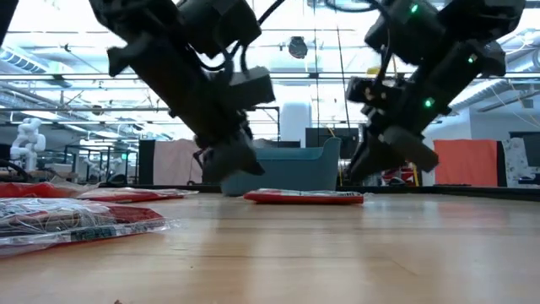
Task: Sort popcorn bags into baskets
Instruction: Put the red popcorn bag into the blue bin
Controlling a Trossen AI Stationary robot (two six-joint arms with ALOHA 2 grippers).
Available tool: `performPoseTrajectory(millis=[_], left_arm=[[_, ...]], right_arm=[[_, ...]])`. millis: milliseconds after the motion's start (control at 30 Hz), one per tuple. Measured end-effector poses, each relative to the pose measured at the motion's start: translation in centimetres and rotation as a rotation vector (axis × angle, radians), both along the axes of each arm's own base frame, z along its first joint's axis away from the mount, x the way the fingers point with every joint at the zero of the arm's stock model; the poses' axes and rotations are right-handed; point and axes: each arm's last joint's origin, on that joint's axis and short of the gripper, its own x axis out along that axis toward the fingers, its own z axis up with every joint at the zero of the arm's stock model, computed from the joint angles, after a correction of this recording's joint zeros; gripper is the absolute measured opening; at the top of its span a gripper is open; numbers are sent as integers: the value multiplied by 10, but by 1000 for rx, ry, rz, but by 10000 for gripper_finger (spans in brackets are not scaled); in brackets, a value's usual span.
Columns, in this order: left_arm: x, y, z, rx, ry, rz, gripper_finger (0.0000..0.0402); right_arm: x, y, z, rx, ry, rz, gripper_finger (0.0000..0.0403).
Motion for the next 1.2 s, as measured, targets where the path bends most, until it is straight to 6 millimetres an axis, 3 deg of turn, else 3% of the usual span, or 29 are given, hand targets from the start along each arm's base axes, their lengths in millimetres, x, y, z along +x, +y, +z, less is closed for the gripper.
performPoseTrajectory(millis=[167, 367, 500, 767, 1000, 1200], left_arm=[[-15, 11, 12, 19, 98, 63, 18], [-25, 35, -5, -3, 223, 61, 75], [-29, 33, -15, -41, 240, -57, 128], [-33, 27, -23, 184, 258, -335, 231], [-27, 44, -23, 221, 248, -538, 228], [-27, 57, -25, 183, 252, -515, 175]], right_arm=[[-10, -6, 8, -50, -78, -22, 109], [-16, -37, -10, 3, -184, -123, 80], [-20, -46, -23, 138, -188, -109, 50], [-17, -45, -37, 228, -165, -62, 5], [-14, -45, -40, 225, -191, -49, 1], [-14, -44, -40, 246, -188, -40, 0]])
